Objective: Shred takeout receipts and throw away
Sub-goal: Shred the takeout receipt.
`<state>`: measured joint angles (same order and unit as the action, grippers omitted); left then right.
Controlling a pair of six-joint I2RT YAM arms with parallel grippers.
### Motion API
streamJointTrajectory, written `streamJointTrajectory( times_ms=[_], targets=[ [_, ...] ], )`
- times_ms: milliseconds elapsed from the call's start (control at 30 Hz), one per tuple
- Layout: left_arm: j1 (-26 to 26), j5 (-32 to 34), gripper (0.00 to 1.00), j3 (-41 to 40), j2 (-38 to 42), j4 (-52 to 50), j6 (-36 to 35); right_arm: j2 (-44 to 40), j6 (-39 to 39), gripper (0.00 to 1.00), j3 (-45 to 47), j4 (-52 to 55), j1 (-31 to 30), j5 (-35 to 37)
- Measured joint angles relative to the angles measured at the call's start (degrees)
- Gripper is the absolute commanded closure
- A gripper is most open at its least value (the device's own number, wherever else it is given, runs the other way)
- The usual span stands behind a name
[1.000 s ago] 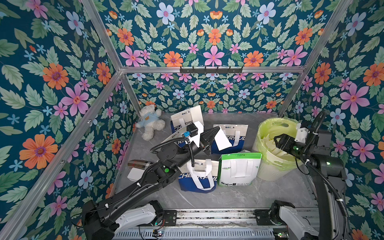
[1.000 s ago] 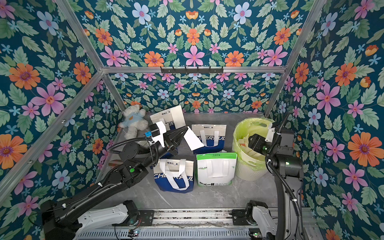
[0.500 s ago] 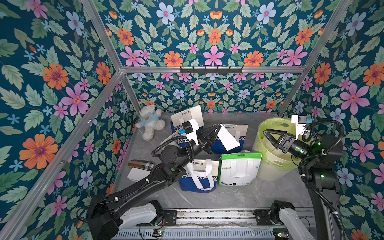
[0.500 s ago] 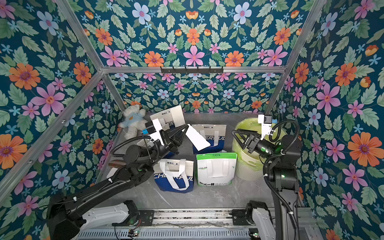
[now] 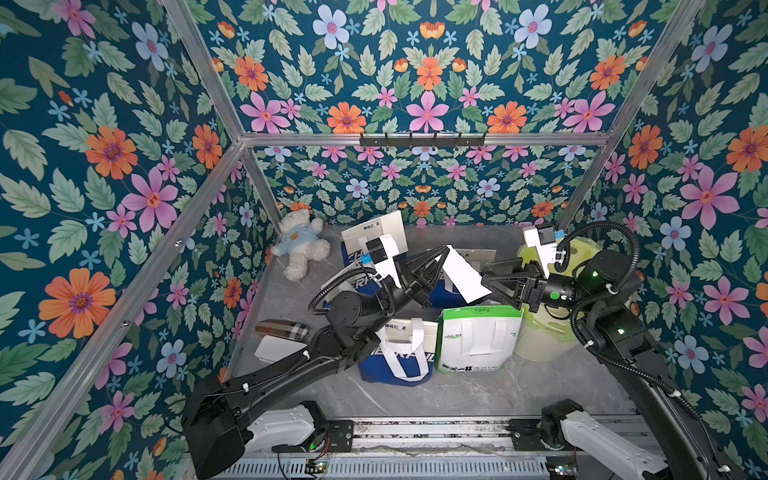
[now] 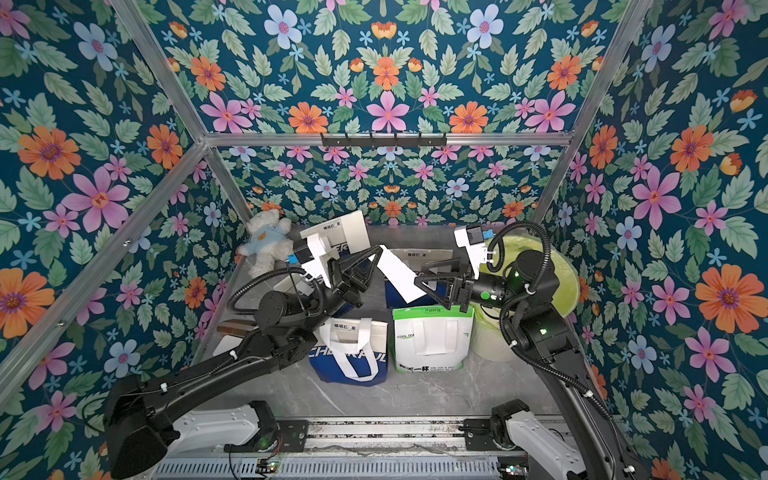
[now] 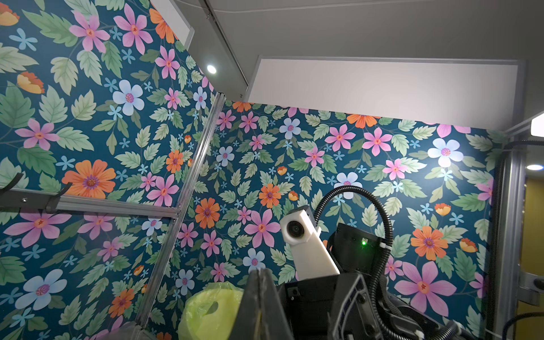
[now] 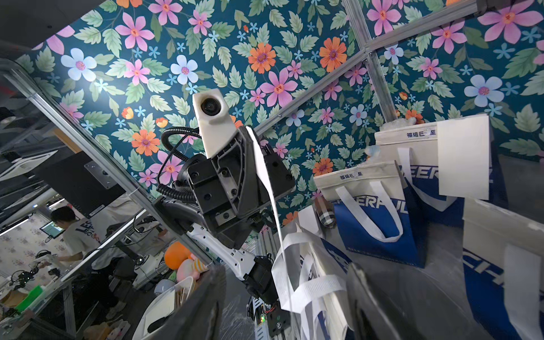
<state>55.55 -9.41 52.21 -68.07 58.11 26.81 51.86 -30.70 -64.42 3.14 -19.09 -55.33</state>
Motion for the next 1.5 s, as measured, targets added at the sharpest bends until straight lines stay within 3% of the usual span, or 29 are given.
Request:
streamJointTrajectory(
  times_ms=[67, 233, 300, 367, 467, 500, 533, 567, 733, 967, 1133, 1267, 1400, 1500],
  targets=[
    [0.11, 0.13, 1.0, 0.26, -0.24, 0.02, 0.0, 0.35, 0.94, 0.43, 0.0, 0.0, -0.66, 0.7],
    [0.48, 0.35, 1.0, 0.96, -0.7, -0.39, -0.07, 1.18, 1.55, 0.67, 0.5, 0.02, -2.6, 2.25],
    [0.7, 0.35, 1.0, 1.18, -0.92, -0.7, -0.26, 1.36, 2.16, 0.8, 0.85, -0.07, -3.5, 3.04],
    [0.74, 0.35, 1.0, 1.29, -1.05, -0.92, -0.24, 1.6, 2.19, 1.0, 1.11, -0.09, -3.85, 3.67],
    [0.83, 0.33, 0.99, 1.31, -1.07, -1.2, -0.26, 2.14, 1.2, 1.0, 0.94, -0.11, -4.0, 5.25],
    [0.85, 0.35, 0.72, 1.36, -1.05, -1.44, -0.28, 2.34, 1.07, 1.0, 0.63, 0.04, -4.0, 5.77],
    [0.85, 0.35, 0.32, 1.42, -0.98, -1.84, -0.46, 2.45, 1.07, 1.0, 0.33, 0.15, -4.07, 6.16],
    [0.85, 0.33, 0.01, 1.55, -0.81, -2.4, -1.07, 2.49, 1.11, 1.0, -0.2, 0.76, -4.09, 6.27],
    [0.85, -0.09, 0.01, 4.5, 2.58, -13.46, -5.84, 1.62, 6.71, 1.0, -4.26, 9.79, -4.09, 6.49],
    [0.63, -11.8, 0.01, 27.23, 2.89, -57.13, -35.65, 0.59, 18.99, 1.0, -11.72, 29.09, -4.15, 6.03],
    [-1.33, -18.29, 0.12, 42.12, -3.17, -83.32, -48.48, 0.44, 23.45, 1.0, -12.87, 37.97, -4.15, 4.52],
    [-2.38, -24.83, 0.21, 50.14, -9.42, -96.02, -53.7, 0.48, 24.83, 1.0, -13.49, 41.77, -4.15, 3.56],
    [-2.67, -32.22, 0.31, 51.91, -14.19, -103.25, -55.47, 0.48, 25.29, 1.0, -14.05, 43.71, -4.15, 2.97],
    [-2.69, -37.46, 0.32, 51.25, -15.74, -104.56, -55.43, 0.46, 25.79, 1.0, -14.25, 44.74, -4.15, 3.02]
  ],
)
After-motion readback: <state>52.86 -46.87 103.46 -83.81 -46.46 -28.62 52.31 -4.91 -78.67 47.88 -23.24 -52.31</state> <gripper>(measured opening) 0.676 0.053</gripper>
